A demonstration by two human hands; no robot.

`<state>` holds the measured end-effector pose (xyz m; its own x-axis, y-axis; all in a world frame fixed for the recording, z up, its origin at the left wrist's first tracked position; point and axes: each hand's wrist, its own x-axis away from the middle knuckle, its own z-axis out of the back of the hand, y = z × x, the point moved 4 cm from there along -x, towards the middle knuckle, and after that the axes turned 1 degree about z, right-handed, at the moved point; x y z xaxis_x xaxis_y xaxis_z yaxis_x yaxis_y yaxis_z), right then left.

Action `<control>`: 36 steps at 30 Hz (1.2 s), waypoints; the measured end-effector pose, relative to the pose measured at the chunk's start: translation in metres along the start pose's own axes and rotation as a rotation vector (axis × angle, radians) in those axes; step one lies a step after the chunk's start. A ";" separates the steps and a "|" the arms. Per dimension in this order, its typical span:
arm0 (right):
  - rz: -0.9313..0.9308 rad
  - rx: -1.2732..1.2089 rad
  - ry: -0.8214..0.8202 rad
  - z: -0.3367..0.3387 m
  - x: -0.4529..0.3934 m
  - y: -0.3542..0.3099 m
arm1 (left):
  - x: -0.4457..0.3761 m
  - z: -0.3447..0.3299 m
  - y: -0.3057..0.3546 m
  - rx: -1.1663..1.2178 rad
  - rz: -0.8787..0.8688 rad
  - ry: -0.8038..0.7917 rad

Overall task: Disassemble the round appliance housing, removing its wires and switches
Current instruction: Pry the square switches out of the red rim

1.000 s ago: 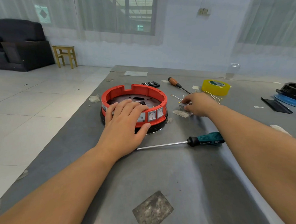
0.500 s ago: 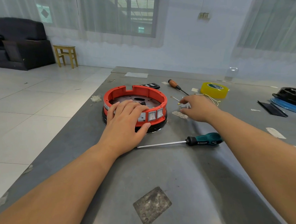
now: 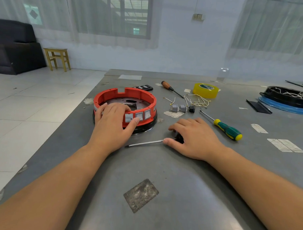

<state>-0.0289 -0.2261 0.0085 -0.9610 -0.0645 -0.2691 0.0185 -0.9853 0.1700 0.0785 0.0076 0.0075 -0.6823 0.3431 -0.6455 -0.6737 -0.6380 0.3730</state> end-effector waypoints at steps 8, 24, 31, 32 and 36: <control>0.074 -0.057 0.058 -0.007 -0.002 0.004 | -0.004 0.005 -0.005 -0.031 0.114 0.008; -0.086 -0.012 0.299 0.005 -0.001 0.024 | 0.001 0.011 -0.005 0.049 0.049 0.039; -0.086 -0.010 0.318 0.004 0.001 0.024 | 0.001 0.012 -0.004 0.069 0.058 0.042; -0.084 -0.014 0.315 0.004 0.001 0.024 | 0.001 0.012 -0.004 0.067 0.062 0.037; -0.084 -0.018 0.299 0.004 0.001 0.025 | 0.001 0.012 -0.004 0.066 0.082 0.015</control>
<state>-0.0309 -0.2499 0.0161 -0.8355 -0.0243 -0.5490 -0.0497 -0.9916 0.1195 0.0775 0.0191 0.0138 -0.7322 0.2811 -0.6204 -0.6332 -0.6165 0.4679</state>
